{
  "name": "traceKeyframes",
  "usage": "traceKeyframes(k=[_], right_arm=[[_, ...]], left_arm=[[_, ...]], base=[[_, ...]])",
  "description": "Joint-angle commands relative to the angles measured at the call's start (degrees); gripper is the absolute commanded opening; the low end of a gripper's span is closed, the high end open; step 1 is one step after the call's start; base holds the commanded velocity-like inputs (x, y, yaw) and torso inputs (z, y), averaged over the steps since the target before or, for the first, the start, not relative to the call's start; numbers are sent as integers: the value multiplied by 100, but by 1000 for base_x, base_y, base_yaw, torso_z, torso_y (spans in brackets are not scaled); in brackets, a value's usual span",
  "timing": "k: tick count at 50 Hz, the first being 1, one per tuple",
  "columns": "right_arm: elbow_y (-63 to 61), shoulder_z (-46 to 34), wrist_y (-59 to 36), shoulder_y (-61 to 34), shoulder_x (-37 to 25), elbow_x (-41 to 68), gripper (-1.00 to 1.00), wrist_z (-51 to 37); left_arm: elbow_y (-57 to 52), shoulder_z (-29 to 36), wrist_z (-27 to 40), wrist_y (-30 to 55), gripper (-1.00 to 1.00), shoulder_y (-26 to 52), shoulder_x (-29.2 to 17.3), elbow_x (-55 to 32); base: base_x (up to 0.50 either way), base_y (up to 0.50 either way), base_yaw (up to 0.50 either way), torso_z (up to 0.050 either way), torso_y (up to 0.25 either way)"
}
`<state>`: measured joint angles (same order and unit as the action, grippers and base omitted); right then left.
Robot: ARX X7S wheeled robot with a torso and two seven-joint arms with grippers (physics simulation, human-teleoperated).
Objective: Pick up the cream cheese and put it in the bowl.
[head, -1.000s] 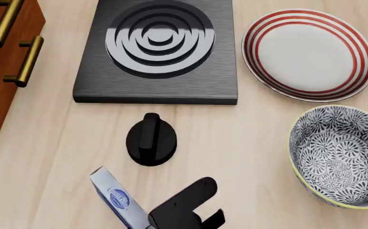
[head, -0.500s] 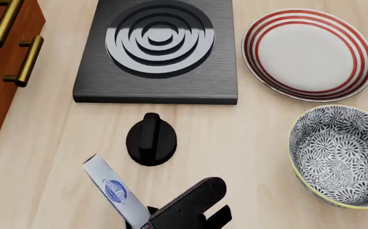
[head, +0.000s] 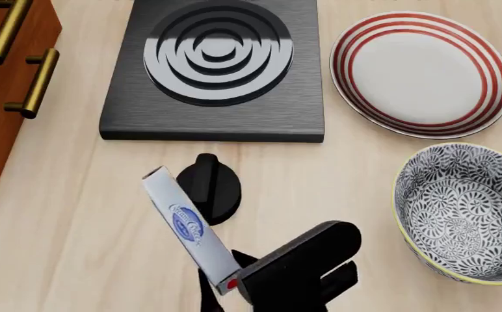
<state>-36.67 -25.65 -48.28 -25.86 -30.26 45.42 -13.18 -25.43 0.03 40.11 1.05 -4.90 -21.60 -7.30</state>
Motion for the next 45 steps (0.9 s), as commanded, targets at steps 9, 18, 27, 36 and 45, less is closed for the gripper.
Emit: traceKeyframes(k=[9,18,27,36,45], right_arm=[[-579,923,-794,-341,-216,939,-100,-861],[-747,1573,-1265,-604,-370,1809,-100,-1557],[-748,2125,-1615,-833,-515,2821,-100,-2404],[-577,2557,-1736,-1154,-703,3932,-100,-3396],[-386,2785,-1697,-1345,-1012,4672,-100,-4066]], left_arm=[[15,35,-7,26,100,14,-27,-13],[-10,41,8,20,100,1,-35,-6],[15,43,9,-17,100,-4,-38,-13],[8,49,10,-13,100,-10,-49,-25],[11,55,25,-4,100,-15,-57,-18]], base=[[0,0,0,0,0],[0,0,0,0,0],[0,0,0,0,1],[0,0,0,0,0],[0,0,0,0,1]])
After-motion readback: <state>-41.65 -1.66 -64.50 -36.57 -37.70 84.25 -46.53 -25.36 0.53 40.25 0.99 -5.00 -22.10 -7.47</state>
